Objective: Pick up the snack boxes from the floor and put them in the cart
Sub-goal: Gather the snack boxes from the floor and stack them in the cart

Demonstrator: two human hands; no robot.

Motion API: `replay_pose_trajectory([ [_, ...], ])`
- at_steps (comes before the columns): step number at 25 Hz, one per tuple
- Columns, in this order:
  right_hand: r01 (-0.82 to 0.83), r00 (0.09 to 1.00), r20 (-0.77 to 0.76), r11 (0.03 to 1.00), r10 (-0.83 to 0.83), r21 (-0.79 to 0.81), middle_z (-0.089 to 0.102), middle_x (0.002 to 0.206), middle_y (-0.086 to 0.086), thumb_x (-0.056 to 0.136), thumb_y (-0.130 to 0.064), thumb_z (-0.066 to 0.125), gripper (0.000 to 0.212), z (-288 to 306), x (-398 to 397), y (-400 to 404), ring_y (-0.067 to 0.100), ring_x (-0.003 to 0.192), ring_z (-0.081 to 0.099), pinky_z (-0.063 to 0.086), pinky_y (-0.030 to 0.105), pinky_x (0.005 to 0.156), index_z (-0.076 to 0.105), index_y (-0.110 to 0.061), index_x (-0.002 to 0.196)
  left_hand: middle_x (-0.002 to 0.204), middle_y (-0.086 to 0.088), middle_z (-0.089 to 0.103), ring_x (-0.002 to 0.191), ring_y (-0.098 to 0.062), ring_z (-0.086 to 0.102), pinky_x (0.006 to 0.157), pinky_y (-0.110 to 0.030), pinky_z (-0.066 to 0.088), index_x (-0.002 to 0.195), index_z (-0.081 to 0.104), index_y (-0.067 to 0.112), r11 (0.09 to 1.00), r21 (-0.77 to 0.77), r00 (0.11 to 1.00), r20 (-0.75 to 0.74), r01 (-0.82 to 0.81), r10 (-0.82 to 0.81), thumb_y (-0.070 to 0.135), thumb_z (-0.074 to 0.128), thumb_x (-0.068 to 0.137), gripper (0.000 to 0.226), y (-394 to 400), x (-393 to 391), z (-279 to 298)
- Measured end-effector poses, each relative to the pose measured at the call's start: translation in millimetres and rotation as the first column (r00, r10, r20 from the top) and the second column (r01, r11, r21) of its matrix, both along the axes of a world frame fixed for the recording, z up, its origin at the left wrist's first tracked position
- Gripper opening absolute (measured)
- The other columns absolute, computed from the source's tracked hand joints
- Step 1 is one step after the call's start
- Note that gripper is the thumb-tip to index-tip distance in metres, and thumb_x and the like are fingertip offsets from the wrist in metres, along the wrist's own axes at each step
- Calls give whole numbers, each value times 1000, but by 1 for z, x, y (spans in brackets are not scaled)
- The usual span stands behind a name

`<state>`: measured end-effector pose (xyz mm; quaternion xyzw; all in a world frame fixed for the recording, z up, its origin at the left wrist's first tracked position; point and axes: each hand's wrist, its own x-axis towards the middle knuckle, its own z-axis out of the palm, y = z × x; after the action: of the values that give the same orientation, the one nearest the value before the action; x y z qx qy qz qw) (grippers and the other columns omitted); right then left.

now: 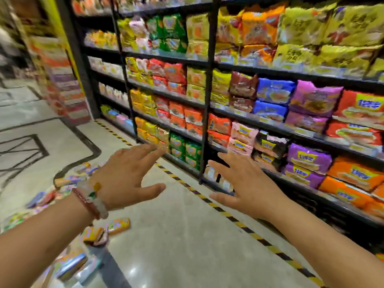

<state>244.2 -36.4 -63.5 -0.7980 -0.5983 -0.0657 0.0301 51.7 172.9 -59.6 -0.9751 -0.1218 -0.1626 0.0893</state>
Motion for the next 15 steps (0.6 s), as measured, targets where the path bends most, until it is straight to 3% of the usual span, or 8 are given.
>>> replay_pose_trajectory([
  [2,-68,998,6,998,68,-9,-4,160,-9,77,-80,12,84,0,17,36,13,145,-5,-11,24,107,0,-41,150,127,-15,60,108,-33,63,80,-49,51,133,41,18,997,17,997,5,-72,72,72,15,88,75,26,0,-2],
  [5,-142,990,7,990,142,-7,1,160,-8,83,-77,19,78,0,50,86,14,146,-1,-9,25,106,3,-40,151,126,-14,61,107,-31,64,80,-48,51,132,44,17,987,23,987,15,-158,157,71,15,89,75,66,14,-5],
  [8,-230,973,31,973,230,-3,22,157,-1,71,-86,-7,98,0,91,137,22,145,17,0,31,110,21,-36,150,133,-12,56,114,-30,59,87,-48,48,135,38,22,978,-20,978,33,-208,208,75,17,86,75,111,39,-8],
  [12,-285,958,18,958,286,-39,-1,160,-9,61,-81,-8,97,2,137,200,14,146,-4,-13,25,106,1,-43,150,136,-12,53,117,-32,57,90,-47,46,138,41,21,960,-36,958,50,-279,281,76,19,85,79,161,73,-16],
  [15,-312,949,18,947,315,-74,-5,160,-10,61,-80,-6,96,-1,159,244,14,146,-8,-13,25,104,-2,-43,149,136,-12,53,116,-32,57,90,-47,46,137,42,20,949,-41,948,58,-312,314,74,20,86,78,195,87,-26],
])
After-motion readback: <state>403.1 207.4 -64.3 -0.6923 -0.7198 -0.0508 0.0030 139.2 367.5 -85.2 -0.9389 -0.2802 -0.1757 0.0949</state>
